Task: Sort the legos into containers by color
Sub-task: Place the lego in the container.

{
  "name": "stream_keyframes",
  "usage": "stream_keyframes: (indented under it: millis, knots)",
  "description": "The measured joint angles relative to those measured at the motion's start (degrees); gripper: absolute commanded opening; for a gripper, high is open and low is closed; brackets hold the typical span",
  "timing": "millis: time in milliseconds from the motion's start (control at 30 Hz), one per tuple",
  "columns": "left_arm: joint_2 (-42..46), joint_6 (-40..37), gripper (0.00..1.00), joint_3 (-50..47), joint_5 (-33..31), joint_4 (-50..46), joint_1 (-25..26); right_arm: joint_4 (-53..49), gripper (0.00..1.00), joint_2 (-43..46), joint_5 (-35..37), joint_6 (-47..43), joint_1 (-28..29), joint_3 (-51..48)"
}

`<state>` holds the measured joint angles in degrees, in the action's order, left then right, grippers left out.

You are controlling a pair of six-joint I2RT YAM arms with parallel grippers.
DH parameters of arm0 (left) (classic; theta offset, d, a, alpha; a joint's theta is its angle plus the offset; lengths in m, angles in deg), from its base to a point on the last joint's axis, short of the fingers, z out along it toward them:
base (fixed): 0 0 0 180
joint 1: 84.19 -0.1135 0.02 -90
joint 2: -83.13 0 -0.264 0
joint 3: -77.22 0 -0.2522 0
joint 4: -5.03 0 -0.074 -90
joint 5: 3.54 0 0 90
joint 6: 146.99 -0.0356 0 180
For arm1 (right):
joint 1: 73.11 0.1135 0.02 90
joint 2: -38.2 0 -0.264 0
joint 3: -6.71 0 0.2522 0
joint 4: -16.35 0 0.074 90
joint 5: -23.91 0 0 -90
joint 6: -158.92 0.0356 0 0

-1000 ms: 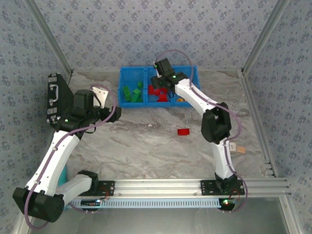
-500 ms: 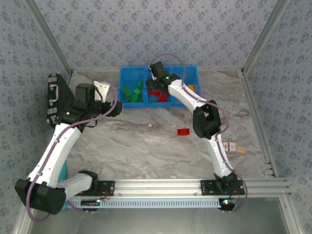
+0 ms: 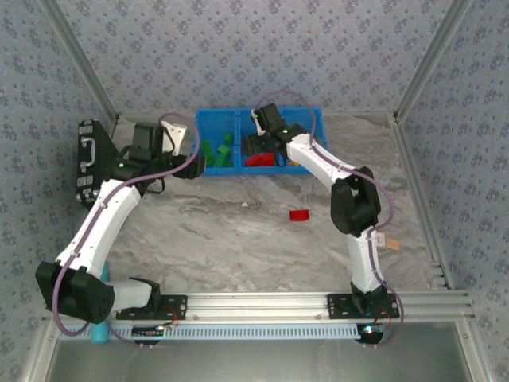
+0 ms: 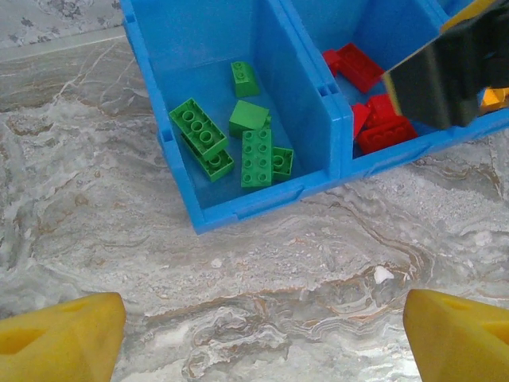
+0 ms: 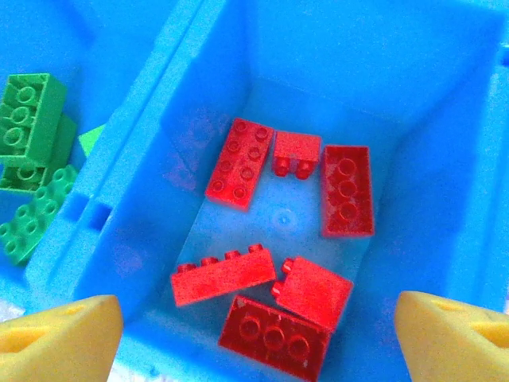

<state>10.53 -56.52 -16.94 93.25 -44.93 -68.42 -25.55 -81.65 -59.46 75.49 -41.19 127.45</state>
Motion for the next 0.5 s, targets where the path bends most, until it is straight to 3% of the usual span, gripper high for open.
stream_keyframes:
  millis: [500]
  knots:
    - [0.0,-1.1,0.9,0.2,1.5,1.4,0.0,-7.9,0.95,21.9,4.1,4.6,3.0,-24.8]
